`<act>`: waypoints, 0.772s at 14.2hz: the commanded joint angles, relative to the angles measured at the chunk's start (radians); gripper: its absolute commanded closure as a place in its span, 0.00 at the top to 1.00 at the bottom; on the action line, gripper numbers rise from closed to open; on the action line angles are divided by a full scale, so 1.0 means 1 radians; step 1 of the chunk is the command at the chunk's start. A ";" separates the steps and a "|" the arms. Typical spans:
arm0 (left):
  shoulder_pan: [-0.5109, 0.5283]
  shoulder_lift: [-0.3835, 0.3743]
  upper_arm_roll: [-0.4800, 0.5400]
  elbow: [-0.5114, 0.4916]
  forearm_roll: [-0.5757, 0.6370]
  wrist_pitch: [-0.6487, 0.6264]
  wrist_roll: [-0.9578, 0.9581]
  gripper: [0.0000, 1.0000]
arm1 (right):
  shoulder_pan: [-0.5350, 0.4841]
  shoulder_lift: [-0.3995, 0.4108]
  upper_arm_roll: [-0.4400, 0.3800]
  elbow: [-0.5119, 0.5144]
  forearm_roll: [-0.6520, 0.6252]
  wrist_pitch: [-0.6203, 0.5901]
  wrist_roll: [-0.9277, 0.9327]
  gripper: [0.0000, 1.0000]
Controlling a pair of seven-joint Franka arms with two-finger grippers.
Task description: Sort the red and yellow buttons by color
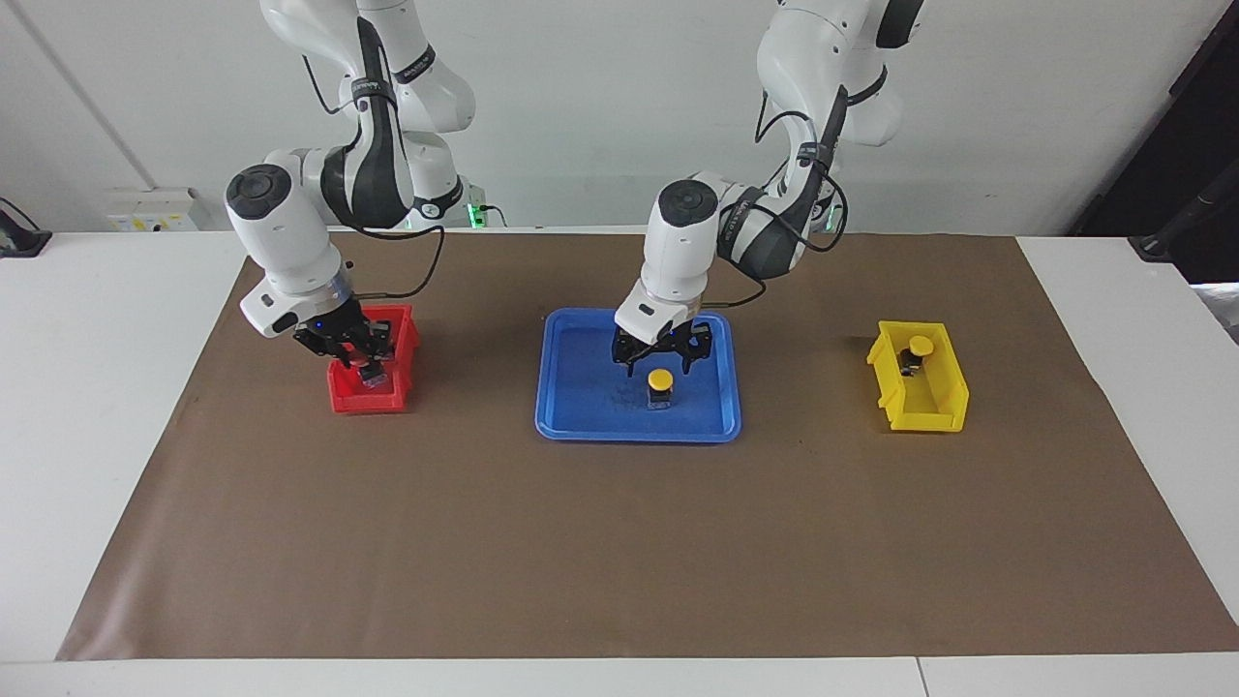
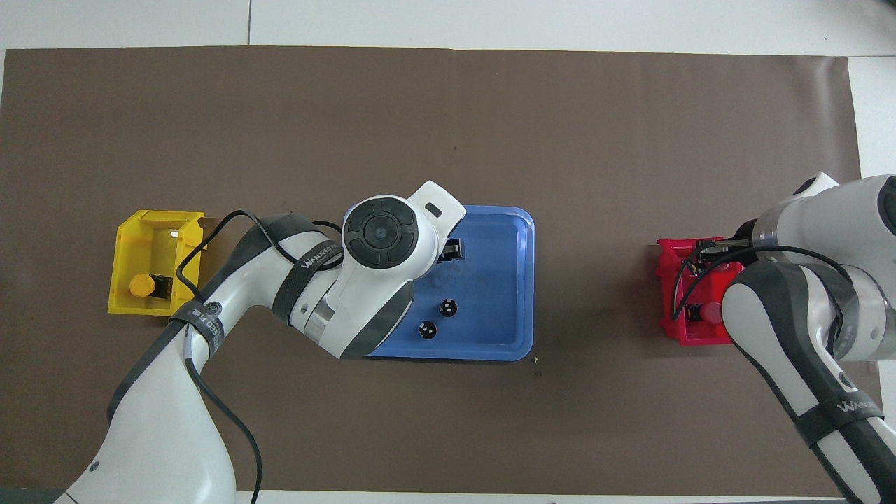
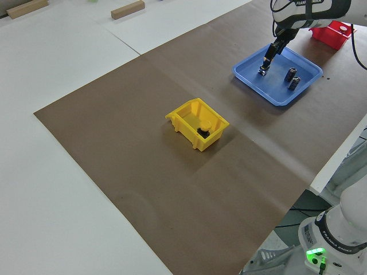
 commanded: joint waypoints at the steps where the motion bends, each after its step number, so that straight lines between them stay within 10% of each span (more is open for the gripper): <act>1: -0.006 0.012 0.012 0.018 0.013 0.006 0.000 0.87 | -0.020 -0.020 0.007 -0.045 0.018 0.037 -0.047 0.22; 8: 0.002 0.014 0.014 0.021 0.013 0.017 0.000 0.55 | -0.009 -0.009 0.007 -0.082 0.018 0.052 -0.050 0.22; 11: 0.003 0.015 0.012 0.018 0.011 0.032 -0.002 0.12 | -0.009 -0.014 0.007 -0.102 0.018 0.063 -0.050 0.22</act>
